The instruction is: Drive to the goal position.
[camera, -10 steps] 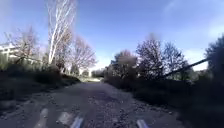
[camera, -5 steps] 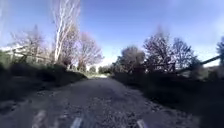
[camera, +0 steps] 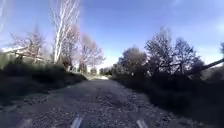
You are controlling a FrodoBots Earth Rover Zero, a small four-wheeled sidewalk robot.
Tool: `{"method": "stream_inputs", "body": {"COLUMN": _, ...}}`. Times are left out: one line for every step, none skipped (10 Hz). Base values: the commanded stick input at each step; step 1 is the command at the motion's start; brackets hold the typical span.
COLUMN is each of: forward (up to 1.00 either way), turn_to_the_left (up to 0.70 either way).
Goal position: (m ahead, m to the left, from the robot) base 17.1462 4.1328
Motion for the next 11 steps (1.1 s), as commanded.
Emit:
{"method": "stream_inputs", "body": {"forward": 0.5, "turn_to_the_left": 0.0}}
{"method": "stream_inputs", "body": {"forward": 0.5, "turn_to_the_left": 0.0}}
{"method": "stream_inputs", "body": {"forward": 0.5, "turn_to_the_left": 0.0}}
{"method": "stream_inputs", "body": {"forward": 0.5, "turn_to_the_left": 0.0}}
{"method": "stream_inputs", "body": {"forward": 0.5, "turn_to_the_left": 0.0}}
{"method": "stream_inputs", "body": {"forward": 0.5, "turn_to_the_left": 0.0}}
{"method": "stream_inputs", "body": {"forward": 0.5, "turn_to_the_left": 0.0}}
{"method": "stream_inputs", "body": {"forward": 0.5, "turn_to_the_left": 0.0}}
{"method": "stream_inputs", "body": {"forward": 0.5, "turn_to_the_left": 0.0}}
{"method": "stream_inputs", "body": {"forward": 0.5, "turn_to_the_left": 0.0}}
{"method": "stream_inputs", "body": {"forward": 0.5, "turn_to_the_left": 0.0}}
